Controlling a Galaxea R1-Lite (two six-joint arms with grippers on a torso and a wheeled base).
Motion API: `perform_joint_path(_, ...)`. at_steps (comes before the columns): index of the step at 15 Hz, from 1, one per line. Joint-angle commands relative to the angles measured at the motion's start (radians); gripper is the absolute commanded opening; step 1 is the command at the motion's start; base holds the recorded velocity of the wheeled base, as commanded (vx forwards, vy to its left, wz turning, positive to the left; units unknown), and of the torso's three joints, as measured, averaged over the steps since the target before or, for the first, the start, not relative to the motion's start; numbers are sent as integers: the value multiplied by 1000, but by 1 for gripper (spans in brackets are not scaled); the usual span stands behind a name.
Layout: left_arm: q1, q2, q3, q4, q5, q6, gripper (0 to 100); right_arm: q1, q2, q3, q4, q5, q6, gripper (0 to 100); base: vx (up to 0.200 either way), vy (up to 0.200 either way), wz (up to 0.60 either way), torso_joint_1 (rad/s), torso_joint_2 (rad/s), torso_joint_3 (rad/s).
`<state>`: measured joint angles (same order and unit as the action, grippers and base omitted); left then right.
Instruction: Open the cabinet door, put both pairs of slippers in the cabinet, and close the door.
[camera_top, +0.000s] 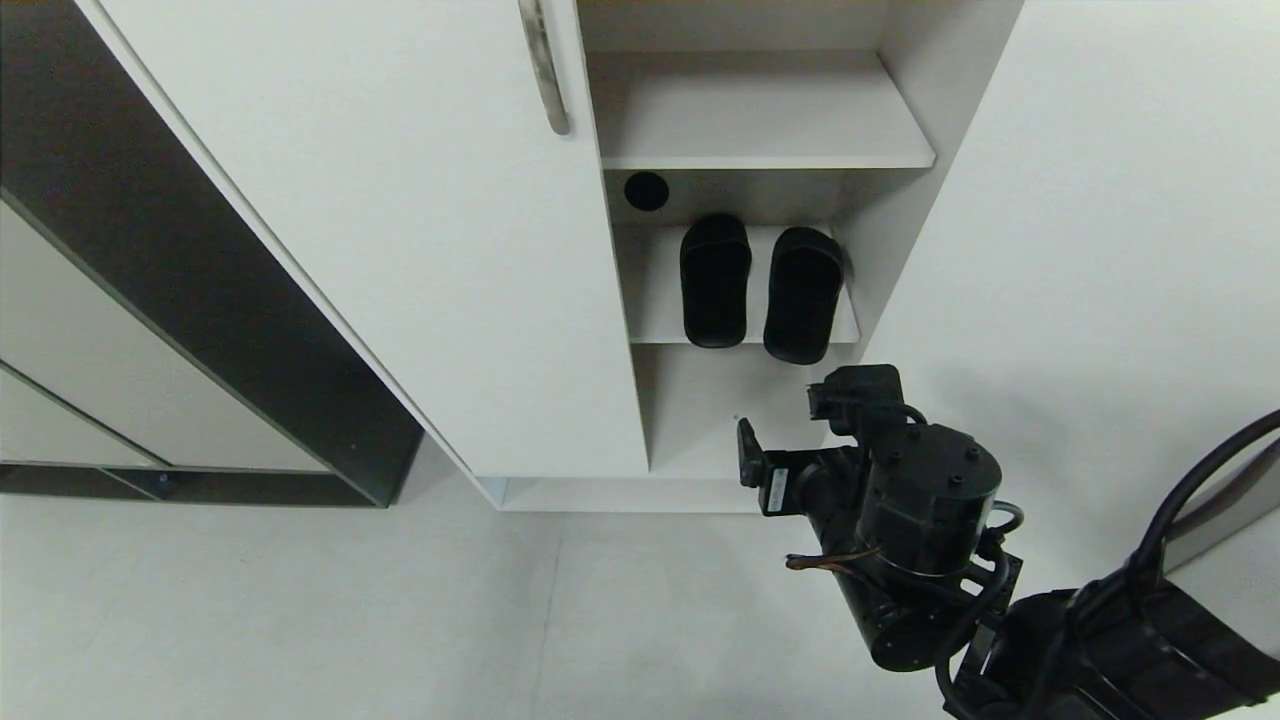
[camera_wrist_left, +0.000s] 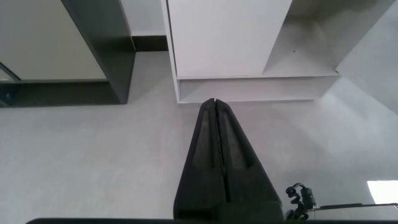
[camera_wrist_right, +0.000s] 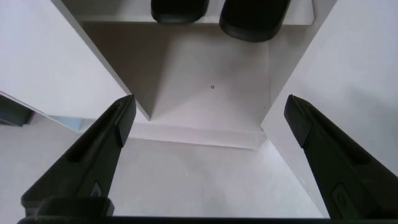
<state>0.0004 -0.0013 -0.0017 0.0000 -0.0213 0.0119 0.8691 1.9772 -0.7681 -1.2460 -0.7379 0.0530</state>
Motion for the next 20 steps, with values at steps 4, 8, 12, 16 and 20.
perform_joint_path(4,1,1,0,0,0,0,0,2,9,4,0,0,-1,100,0,0,0,1,-1,31)
perform_joint_path(8,1,1,0,0,0,0,0,2,14,6,-1,0,-1,100,0,0,0,4,4,190)
perform_joint_path(12,1,1,0,0,1,0,0,2,15,6,-1,0,-1,100,0,0,0,4,2,203)
perform_joint_path(16,1,1,0,0,0,0,0,2,15,10,-1,0,-1,100,0,0,0,1,2,205)
perform_joint_path(20,1,1,2,-2,1,-1,0,2,26,10,0,0,-1,100,0,0,0,-2,0,206)
